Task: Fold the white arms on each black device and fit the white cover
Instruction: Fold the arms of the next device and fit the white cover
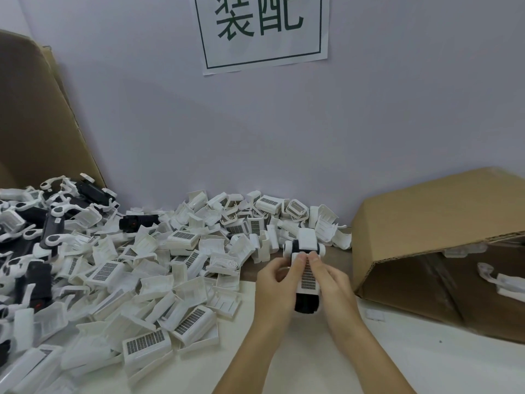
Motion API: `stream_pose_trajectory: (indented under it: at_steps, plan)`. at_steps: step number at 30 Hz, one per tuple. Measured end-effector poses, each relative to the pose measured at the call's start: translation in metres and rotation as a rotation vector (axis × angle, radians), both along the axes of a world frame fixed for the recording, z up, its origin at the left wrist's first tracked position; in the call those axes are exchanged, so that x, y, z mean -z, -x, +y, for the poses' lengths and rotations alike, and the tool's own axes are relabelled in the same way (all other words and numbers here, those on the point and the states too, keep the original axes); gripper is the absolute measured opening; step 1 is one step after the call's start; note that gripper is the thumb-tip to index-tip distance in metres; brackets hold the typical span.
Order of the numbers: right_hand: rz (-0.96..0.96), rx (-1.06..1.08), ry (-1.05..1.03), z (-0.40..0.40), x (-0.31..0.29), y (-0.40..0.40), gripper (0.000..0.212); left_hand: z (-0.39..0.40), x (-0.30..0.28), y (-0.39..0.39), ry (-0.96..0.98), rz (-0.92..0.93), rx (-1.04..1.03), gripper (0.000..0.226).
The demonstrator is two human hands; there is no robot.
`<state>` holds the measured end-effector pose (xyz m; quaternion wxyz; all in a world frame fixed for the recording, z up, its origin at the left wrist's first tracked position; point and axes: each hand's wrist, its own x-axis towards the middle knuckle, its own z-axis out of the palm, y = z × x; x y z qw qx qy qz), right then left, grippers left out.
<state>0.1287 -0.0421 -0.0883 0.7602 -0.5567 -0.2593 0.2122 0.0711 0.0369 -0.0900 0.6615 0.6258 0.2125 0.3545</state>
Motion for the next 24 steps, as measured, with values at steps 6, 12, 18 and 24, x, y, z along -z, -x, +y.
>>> stream_pose_trajectory:
  at_steps: [6, 12, 18, 24]
  plan:
    - [0.079, 0.051, 0.011, 0.007, 0.001, 0.002, 0.04, -0.005, -0.001, -0.001, 0.052, -0.014, -0.086, 0.052]
    - [0.144, 0.078, -0.021, 0.014, 0.0, 0.011, 0.032, -0.01, 0.001, -0.003, -0.015, 0.025, -0.203, 0.042]
    - [0.223, 0.088, -0.022, 0.015, 0.0, 0.009, 0.021, -0.006, 0.001, -0.002, -0.05, 0.081, -0.21, 0.041]
    - [0.218, 0.085, -0.019, 0.02, 0.004, 0.008, 0.033, -0.004, -0.002, -0.001, -0.028, 0.085, -0.187, 0.041]
